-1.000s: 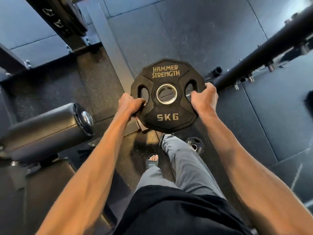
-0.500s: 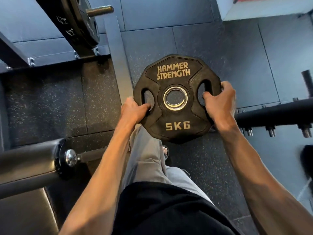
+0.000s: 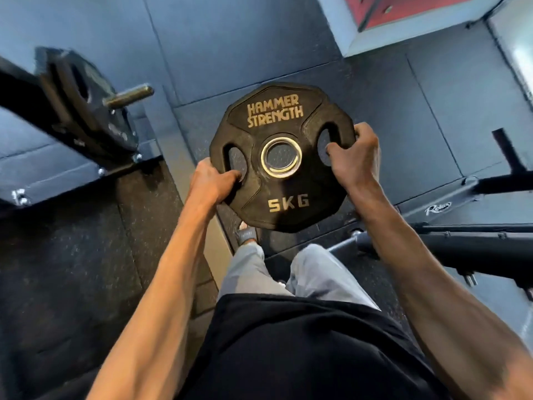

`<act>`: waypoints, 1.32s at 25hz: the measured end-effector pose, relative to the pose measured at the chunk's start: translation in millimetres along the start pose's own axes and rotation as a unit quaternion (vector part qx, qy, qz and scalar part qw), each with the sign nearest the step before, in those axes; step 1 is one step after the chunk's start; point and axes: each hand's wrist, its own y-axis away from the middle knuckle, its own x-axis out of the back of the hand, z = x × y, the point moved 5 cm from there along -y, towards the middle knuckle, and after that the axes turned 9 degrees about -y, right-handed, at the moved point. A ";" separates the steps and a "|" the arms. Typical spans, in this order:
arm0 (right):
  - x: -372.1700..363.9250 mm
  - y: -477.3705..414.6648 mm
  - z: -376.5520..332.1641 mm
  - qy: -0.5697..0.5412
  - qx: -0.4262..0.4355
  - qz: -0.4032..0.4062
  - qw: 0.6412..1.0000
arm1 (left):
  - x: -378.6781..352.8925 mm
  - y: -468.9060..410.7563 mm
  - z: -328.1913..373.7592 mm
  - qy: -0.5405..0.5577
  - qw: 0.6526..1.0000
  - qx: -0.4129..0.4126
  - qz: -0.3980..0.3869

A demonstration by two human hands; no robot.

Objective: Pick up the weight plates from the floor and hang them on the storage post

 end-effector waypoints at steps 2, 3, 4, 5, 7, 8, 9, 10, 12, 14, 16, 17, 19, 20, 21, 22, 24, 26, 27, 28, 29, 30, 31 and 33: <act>-4.8 -32.5 -14.4 -0.015 -0.022 0.014 1.000 | 11.5 -31.5 36.6 -0.030 0.999 -0.019 -0.001; -4.9 -51.2 -22.1 -0.025 -0.035 0.028 0.999 | 16.8 -48.7 59.7 -0.040 0.999 -0.031 -0.001; -4.6 -68.0 -27.7 -0.030 -0.048 0.041 0.998 | 19.6 -63.1 79.8 -0.053 0.998 -0.035 -0.005; -4.0 -85.2 -32.0 -0.035 -0.058 0.051 0.996 | 21.0 -77.4 99.7 -0.065 0.997 -0.038 -0.009; 0.6 -120.4 -39.0 -0.053 -0.075 0.073 0.993 | 19.8 -107.0 142.3 -0.082 0.995 -0.056 -0.016; 4.5 -141.5 -42.8 -0.065 -0.084 0.087 0.991 | 16.9 -124.4 167.3 -0.083 0.994 -0.070 -0.022; 8.6 -162.0 -45.7 -0.075 -0.091 0.100 0.988 | 14.1 -140.2 191.8 -0.086 0.992 -0.085 -0.029; 12.9 -181.7 -48.3 -0.084 -0.098 0.115 0.985 | 11.3 -154.2 216.6 -0.094 0.990 -0.099 -0.035; 25.0 -221.6 -57.6 -0.096 -0.105 0.145 0.979 | 1.9 -178.1 271.4 -0.106 0.984 -0.135 -0.049; 43.9 -261.6 -67.1 -0.105 -0.119 0.186 0.970 | -10.0 -198.6 333.6 -0.126 0.974 -0.176 -0.067; 65.0 -291.5 -78.9 -0.111 -0.130 0.222 0.960 | -18.0 -210.7 389.7 -0.134 0.966 -0.198 -0.095; 76.4 -305.2 -87.6 -0.118 -0.133 0.235 0.956 | -20.7 -214.2 418.5 -0.134 0.963 -0.210 -0.106; 103.9 -330.7 -105.5 -0.128 -0.135 0.276 0.943 | -25.5 -217.7 478.4 -0.149 0.950 -0.251 -0.113; 117.2 -341.6 -114.6 -0.129 -0.132 0.298 0.937 | -28.3 -218.5 505.5 -0.158 0.943 -0.272 -0.112; 131.1 -352.4 -124.5 -0.132 -0.129 0.320 0.929 | -30.6 -217.4 533.4 -0.165 0.934 -0.296 -0.115; 145.0 -359.8 -132.5 -0.132 -0.133 0.342 0.921 | -32.9 -215.1 559.1 -0.173 0.924 -0.322 -0.116; 174.8 -374.8 -148.5 -0.141 -0.136 0.382 0.903 | -40.6 -212.5 612.5 -0.178 0.905 -0.366 -0.121; 199.3 -390.1 -158.8 -0.147 -0.138 0.416 0.887 | -50.5 -207.0 659.7 -0.185 0.887 -0.402 -0.133; 209.6 -395.4 -162.3 -0.146 -0.143 0.436 0.877 | -56.8 -203.1 680.4 -0.193 0.877 -0.416 -0.143; 220.7 -401.9 -166.7 -0.147 -0.146 0.456 0.866 | -64.7 -200.8 702.8 -0.192 0.866 -0.433 -0.159; 229.7 -408.6 -170.8 -0.148 -0.148 0.472 0.857 | -72.9 -199.9 723.1 -0.191 0.857 -0.446 -0.175; 238.2 -415.7 -174.8 -0.148 -0.150 0.488 0.847 | -82.5 -199.7 743.5 -0.193 0.844 -0.463 -0.188; 246.5 -423.6 -178.1 -0.150 -0.153 0.510 0.833 | -92.7 -198.3 765.7 -0.197 0.831 -0.482 -0.196; 259.7 -438.8 -184.0 -0.149 -0.164 0.554 0.803 | -113.3 -199.2 809.0 -0.202 0.804 -0.516 -0.216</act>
